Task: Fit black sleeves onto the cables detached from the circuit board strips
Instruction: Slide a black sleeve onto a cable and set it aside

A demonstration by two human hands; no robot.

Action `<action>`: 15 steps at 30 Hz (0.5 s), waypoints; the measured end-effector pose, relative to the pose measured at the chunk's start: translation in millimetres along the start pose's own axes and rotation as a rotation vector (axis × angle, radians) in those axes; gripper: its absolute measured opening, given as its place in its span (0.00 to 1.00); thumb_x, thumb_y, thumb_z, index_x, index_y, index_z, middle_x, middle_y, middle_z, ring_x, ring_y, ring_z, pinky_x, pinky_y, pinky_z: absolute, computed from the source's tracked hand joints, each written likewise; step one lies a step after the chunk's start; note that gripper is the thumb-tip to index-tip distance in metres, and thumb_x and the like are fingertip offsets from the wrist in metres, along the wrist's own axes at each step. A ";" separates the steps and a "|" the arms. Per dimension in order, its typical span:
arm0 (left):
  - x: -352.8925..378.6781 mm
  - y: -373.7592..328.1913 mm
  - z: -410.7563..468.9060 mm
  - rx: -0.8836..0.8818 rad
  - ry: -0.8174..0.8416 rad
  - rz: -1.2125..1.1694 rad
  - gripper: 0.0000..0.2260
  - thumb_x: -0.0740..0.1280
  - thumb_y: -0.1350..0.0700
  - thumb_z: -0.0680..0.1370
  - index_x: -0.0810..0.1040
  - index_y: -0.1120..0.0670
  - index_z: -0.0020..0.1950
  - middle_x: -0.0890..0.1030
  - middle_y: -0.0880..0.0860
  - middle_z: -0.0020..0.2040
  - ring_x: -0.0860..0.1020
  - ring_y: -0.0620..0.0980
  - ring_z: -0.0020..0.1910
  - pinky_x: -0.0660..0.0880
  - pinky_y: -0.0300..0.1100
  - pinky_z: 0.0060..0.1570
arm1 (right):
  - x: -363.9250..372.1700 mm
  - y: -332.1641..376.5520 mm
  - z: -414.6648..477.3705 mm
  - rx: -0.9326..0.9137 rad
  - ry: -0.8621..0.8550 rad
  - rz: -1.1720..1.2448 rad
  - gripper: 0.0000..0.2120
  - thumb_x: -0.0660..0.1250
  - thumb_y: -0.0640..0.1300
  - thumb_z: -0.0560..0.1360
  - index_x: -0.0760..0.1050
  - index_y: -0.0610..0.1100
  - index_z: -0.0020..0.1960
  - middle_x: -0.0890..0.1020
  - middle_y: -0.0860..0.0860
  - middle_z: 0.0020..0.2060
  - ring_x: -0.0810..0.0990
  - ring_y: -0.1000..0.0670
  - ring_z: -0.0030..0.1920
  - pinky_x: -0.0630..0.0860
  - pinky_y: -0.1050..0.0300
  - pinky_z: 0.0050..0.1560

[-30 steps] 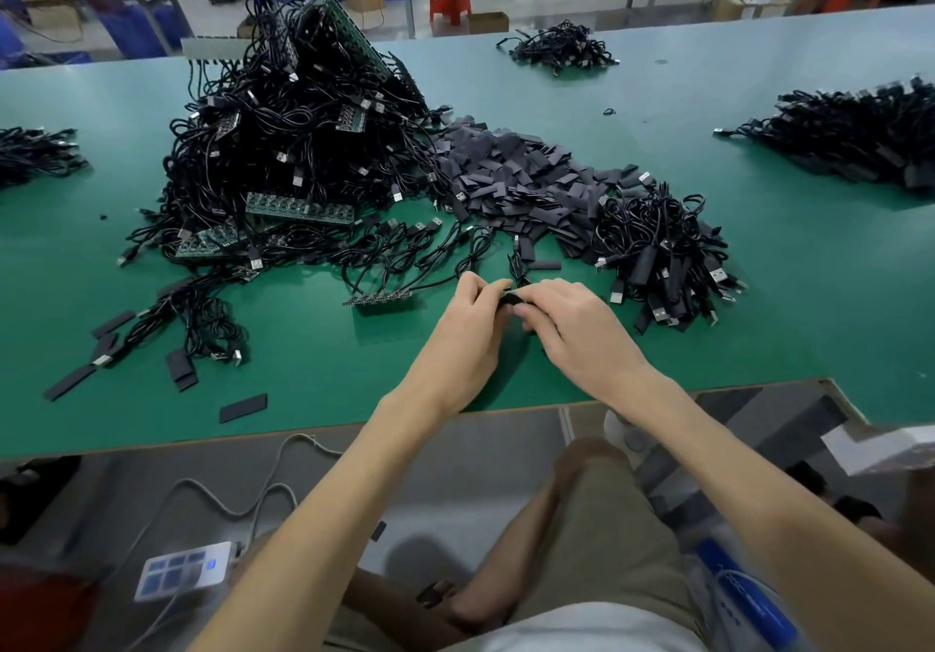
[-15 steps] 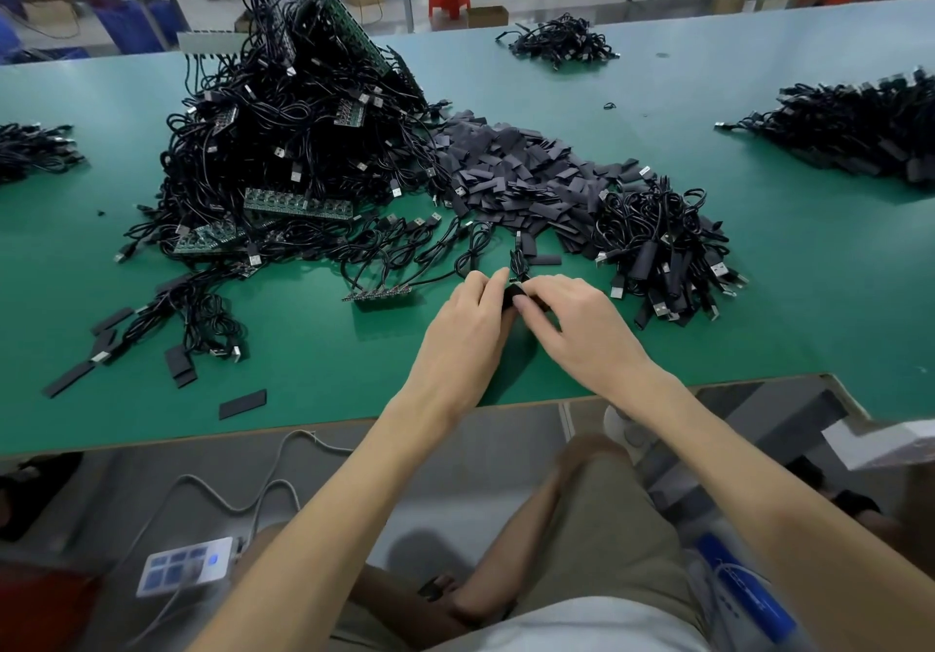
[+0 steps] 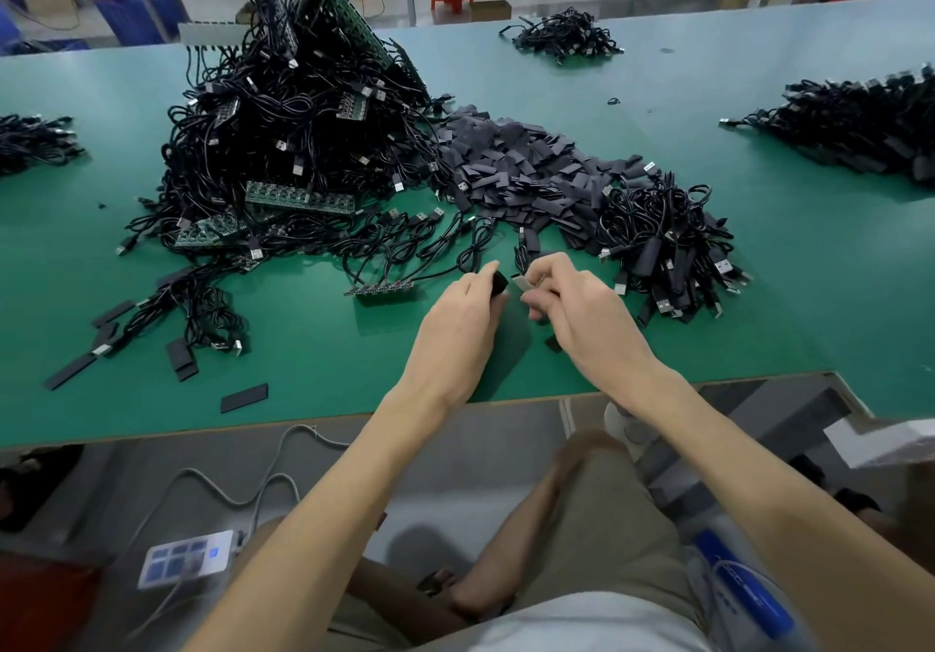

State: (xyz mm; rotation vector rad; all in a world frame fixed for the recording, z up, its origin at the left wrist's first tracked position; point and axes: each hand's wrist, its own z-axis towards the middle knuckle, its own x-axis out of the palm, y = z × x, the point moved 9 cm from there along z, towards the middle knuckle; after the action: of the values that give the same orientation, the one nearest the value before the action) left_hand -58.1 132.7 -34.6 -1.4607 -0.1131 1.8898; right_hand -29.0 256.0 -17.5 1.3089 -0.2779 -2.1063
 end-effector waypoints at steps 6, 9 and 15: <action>-1.8 -3.0 -1.1 0.016 0.005 0.037 0.11 0.60 0.55 0.86 0.74 0.59 0.65 0.79 0.56 0.52 0.76 0.57 0.51 0.73 0.52 0.51 | -14.2 4.8 -1.4 -0.037 -0.167 -0.044 0.05 0.62 0.38 0.83 0.76 0.38 0.53 0.75 0.53 0.38 0.68 0.53 0.41 0.68 0.53 0.48; -1.4 -3.3 -1.3 0.013 0.000 0.070 0.11 0.60 0.55 0.86 0.75 0.59 0.64 0.80 0.56 0.53 0.76 0.58 0.51 0.73 0.53 0.50 | -18.7 12.4 -2.7 -0.112 -0.224 -0.092 0.05 0.64 0.36 0.82 0.78 0.36 0.52 0.71 0.57 0.43 0.68 0.53 0.43 0.66 0.55 0.49; 0.1 -2.6 -1.9 0.018 -0.005 0.131 0.12 0.59 0.57 0.86 0.75 0.59 0.66 0.80 0.56 0.56 0.76 0.58 0.54 0.72 0.52 0.53 | -18.5 12.0 -3.3 -0.142 -0.243 -0.110 0.07 0.63 0.36 0.82 0.79 0.35 0.50 0.78 0.49 0.39 0.69 0.51 0.42 0.69 0.53 0.50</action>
State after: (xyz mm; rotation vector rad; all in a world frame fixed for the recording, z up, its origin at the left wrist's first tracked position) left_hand -55.2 134.0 -34.1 -1.4829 -0.0023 1.9932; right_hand -15.7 258.4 0.2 1.0080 -0.1576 -2.3348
